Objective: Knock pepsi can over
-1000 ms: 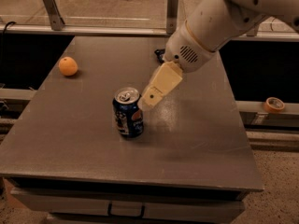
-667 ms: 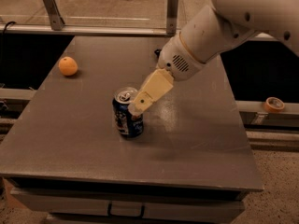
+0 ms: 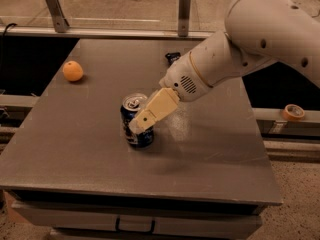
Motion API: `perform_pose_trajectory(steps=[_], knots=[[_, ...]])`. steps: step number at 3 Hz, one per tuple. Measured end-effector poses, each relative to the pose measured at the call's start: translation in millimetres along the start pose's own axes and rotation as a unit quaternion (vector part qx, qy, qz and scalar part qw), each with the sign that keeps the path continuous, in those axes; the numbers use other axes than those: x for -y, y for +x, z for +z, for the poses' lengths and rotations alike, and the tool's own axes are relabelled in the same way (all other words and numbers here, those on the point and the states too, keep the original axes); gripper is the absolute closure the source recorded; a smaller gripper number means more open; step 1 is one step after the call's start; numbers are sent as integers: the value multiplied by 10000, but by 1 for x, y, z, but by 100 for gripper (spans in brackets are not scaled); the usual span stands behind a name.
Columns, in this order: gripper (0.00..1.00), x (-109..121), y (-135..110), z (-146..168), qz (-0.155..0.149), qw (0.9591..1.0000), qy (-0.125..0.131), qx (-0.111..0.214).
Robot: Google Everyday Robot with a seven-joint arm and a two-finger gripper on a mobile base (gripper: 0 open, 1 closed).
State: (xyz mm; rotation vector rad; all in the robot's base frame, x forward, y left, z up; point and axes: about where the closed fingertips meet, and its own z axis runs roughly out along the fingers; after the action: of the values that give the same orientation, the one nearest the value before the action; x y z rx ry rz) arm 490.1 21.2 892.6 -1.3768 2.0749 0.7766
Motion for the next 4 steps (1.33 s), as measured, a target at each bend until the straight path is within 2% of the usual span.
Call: perform_pose_trajectory(steps=[1, 2, 3, 4], knots=[[0, -4, -3, 13, -188, 9988, -77, 440], [0, -7, -14, 26, -460, 9951, -103, 873], [0, -3, -42, 38, -791, 9887, -77, 1269], [0, 15, -89, 39, -1056, 9821, 129, 1554]])
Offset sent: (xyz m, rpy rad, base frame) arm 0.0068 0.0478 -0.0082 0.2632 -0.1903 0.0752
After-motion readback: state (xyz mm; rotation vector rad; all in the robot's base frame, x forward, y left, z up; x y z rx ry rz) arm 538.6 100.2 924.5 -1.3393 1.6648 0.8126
